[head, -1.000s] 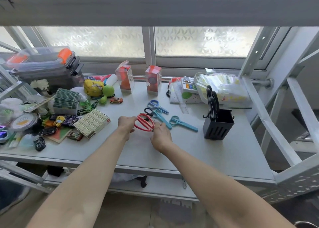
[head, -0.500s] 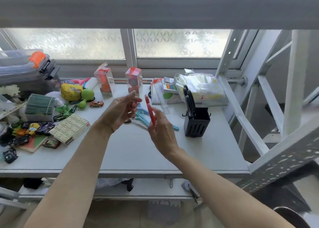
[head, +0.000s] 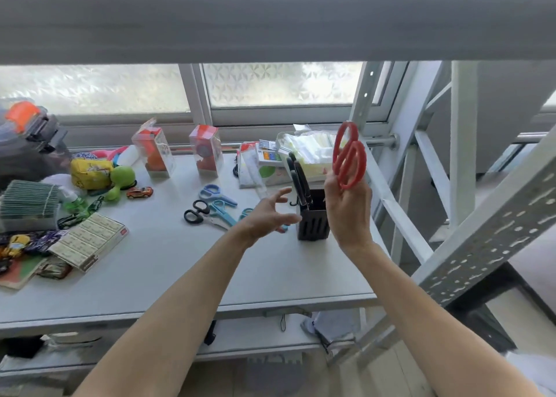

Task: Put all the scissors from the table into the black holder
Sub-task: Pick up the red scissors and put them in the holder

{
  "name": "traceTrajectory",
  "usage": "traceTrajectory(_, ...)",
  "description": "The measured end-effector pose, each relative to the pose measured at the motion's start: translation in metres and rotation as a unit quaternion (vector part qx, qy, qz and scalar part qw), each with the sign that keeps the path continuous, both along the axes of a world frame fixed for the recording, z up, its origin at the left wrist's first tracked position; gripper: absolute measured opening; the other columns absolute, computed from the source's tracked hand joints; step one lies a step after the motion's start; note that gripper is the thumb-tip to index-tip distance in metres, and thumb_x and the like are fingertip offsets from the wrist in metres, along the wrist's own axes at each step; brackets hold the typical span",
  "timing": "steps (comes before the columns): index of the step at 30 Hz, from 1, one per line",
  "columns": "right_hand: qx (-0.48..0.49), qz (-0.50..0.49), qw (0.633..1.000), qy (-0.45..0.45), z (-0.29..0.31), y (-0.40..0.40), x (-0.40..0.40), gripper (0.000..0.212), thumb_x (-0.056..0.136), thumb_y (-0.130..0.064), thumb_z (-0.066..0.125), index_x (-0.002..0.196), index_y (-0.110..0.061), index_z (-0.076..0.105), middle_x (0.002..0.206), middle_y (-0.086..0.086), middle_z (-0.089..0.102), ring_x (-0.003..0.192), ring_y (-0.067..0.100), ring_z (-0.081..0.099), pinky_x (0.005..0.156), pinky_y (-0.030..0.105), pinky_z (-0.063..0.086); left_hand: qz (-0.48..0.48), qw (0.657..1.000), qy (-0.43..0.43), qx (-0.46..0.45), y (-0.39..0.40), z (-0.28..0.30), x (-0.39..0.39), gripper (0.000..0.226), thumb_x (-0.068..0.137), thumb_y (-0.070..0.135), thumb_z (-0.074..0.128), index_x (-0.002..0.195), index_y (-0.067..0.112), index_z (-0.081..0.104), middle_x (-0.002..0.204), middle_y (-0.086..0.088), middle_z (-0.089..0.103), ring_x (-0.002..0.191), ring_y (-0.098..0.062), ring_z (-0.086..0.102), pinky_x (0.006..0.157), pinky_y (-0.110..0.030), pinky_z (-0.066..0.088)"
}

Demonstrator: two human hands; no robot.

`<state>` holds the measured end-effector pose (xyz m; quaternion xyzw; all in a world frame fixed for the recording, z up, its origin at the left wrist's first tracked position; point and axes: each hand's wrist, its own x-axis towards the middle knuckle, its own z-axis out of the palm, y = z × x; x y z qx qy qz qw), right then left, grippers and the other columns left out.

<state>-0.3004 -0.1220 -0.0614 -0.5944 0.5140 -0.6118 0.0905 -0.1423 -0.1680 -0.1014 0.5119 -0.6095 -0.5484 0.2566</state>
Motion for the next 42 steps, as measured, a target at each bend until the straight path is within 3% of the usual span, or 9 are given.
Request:
traceTrajectory(2,0.048,-0.014,0.998,0.04,-0.003,-0.011,-0.009,0.031,0.097,-0.01,0.054,0.126,0.002,0.053,0.092,0.012,0.067,0.07,0.022,0.063,0.064,0.031,0.055,-0.007,1.0,-0.007,-0.009,-0.003,-0.002,-0.013,0.083,0.081,0.014,0.076,0.15,0.025,0.032,0.146,-0.002,0.042,0.104,-0.026,0.065,0.074,-0.033,0.059)
traceTrajectory(4,0.09,-0.02,0.992,0.091,-0.008,-0.019,-0.015,0.03,0.096,-0.013,0.058,0.124,-0.001,0.057,0.096,0.01,0.069,0.079,0.021,0.066,0.074,0.032,0.057,-0.015,0.999,-0.016,-0.025,-0.005,-0.002,-0.021,0.077,0.081,0.013,0.076,0.147,0.022,0.036,0.144,-0.003,0.047,0.094,-0.022,0.067,0.073,-0.033,0.06)
traceTrajectory(7,0.137,-0.026,0.977,0.16,-0.014,-0.026,-0.019,0.027,0.094,-0.018,0.06,0.118,-0.003,0.062,0.091,0.01,0.071,0.08,0.025,0.066,0.072,0.029,0.051,-0.02,0.999,-0.026,-0.039,-0.008,0.0,-0.028,0.064,0.082,0.013,0.075,0.138,0.021,0.045,0.129,0.0,0.057,0.072,-0.008,0.064,0.054,-0.017,0.056)
traceTrajectory(12,0.208,-0.01,0.946,0.247,-0.018,-0.032,-0.016,0.017,0.094,-0.017,0.055,0.103,-0.005,0.065,0.092,0.015,0.071,0.085,0.036,0.065,0.07,0.032,0.046,-0.02,0.998,-0.022,-0.051,-0.011,-0.003,-0.027,0.062,0.079,0.003,0.075,0.134,0.015,0.049,0.123,-0.002,0.059,0.061,0.0,0.063,0.055,-0.016,0.055)
traceTrajectory(20,0.307,0.048,0.892,0.329,-0.012,-0.036,-0.014,0.024,0.087,-0.017,0.054,0.108,-0.006,0.06,0.101,0.014,0.062,0.095,0.032,0.059,0.077,0.033,0.043,-0.024,0.999,-0.016,-0.041,-0.011,-0.007,-0.022,0.063,0.079,0.003,0.073,0.135,0.013,0.047,0.128,-0.001,0.056,0.072,-0.017,0.065,0.078,-0.043,0.059)
traceTrajectory(24,0.371,0.115,0.871,0.302,-0.005,-0.031,-0.017,0.042,0.08,-0.021,0.059,0.122,-0.016,0.056,0.11,0.009,0.061,0.101,0.026,0.056,0.081,0.029,0.045,-0.022,0.999,-0.007,-0.038,-0.01,-0.008,-0.023,0.067,0.08,0.002,0.074,0.139,0.014,0.044,0.133,-0.003,0.054,0.072,-0.017,0.064,0.078,-0.043,0.058)
traceTrajectory(29,0.384,0.149,0.867,0.281,0.005,-0.027,-0.021,0.061,0.078,-0.028,0.068,0.135,-0.022,0.046,0.117,0.003,0.061,0.108,0.021,0.055,0.084,0.027,0.044,-0.025,0.999,0.002,-0.042,-0.009,-0.008,-0.024,0.068,0.081,-0.001,0.072,0.141,0.013,0.043,0.136,-0.006,0.052,0.075,-0.011,0.064,0.061,-0.016,0.057)
traceTrajectory(38,0.382,0.149,0.875,0.256,0.018,-0.018,-0.021,0.055,0.082,-0.055,0.065,0.126,-0.025,0.054,0.107,-0.003,0.062,0.099,0.018,0.057,0.071,0.024,0.04,-0.031,0.999,0.007,-0.032,-0.006,-0.003,-0.02,0.066,0.081,-0.004,0.069,0.14,0.014,0.044,0.136,-0.009,0.054,0.081,-0.018,0.065,0.063,-0.018,0.058)
traceTrajectory(42,0.289,0.114,0.917,0.248,0.03,-0.01,-0.014,0.068,0.082,-0.061,0.063,0.134,-0.018,0.052,0.12,0.003,0.065,0.109,0.021,0.061,0.085,0.029,0.046,-0.026,0.999,-0.011,-0.022,-0.002,-0.004,-0.015,0.08,0.08,-0.004,0.07,0.149,0.015,0.033,0.146,-0.012,0.043,0.069,-0.01,0.063,0.072,-0.026,0.06)
